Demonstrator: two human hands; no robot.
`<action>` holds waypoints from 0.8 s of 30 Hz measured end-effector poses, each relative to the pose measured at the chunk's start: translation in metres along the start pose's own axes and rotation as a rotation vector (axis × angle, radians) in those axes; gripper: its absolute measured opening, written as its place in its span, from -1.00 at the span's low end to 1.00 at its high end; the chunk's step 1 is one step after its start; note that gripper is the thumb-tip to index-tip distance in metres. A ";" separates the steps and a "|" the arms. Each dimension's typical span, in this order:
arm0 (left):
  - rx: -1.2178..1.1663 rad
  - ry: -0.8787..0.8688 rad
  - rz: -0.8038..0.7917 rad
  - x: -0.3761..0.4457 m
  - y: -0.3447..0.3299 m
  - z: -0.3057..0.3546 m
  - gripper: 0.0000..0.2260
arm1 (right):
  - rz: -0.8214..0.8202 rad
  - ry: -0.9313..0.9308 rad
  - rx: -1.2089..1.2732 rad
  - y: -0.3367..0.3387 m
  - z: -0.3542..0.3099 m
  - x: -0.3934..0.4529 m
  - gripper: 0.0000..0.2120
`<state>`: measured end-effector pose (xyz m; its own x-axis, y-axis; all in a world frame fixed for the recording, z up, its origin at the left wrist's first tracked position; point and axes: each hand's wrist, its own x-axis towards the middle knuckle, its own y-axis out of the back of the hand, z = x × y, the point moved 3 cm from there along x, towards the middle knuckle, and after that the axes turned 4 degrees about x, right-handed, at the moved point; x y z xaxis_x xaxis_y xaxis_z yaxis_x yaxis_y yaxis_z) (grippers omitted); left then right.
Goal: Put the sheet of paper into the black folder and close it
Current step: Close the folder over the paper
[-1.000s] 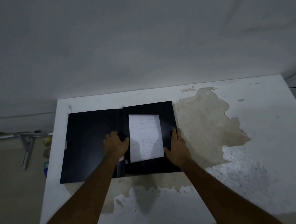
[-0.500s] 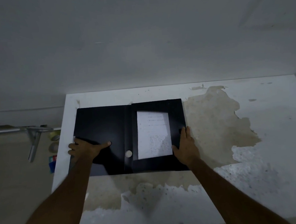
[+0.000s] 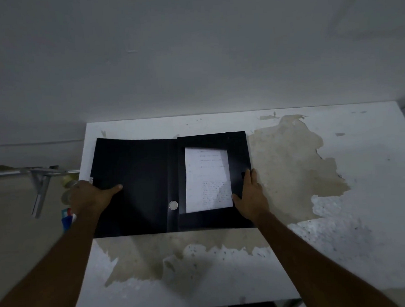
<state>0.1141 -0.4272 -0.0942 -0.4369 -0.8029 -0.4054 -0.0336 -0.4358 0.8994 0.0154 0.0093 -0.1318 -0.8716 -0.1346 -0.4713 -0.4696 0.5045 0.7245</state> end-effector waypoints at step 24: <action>-0.082 -0.718 -0.534 -0.245 -0.127 0.235 -0.37 | -0.110 -0.233 0.876 0.056 0.011 -0.009 -0.61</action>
<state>0.0140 -0.0792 -0.0705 -0.8392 -0.0488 -0.5416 -0.3411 -0.7283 0.5943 -0.0021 0.0484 -0.0925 -0.7334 -0.0927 -0.6735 -0.1909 0.9789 0.0731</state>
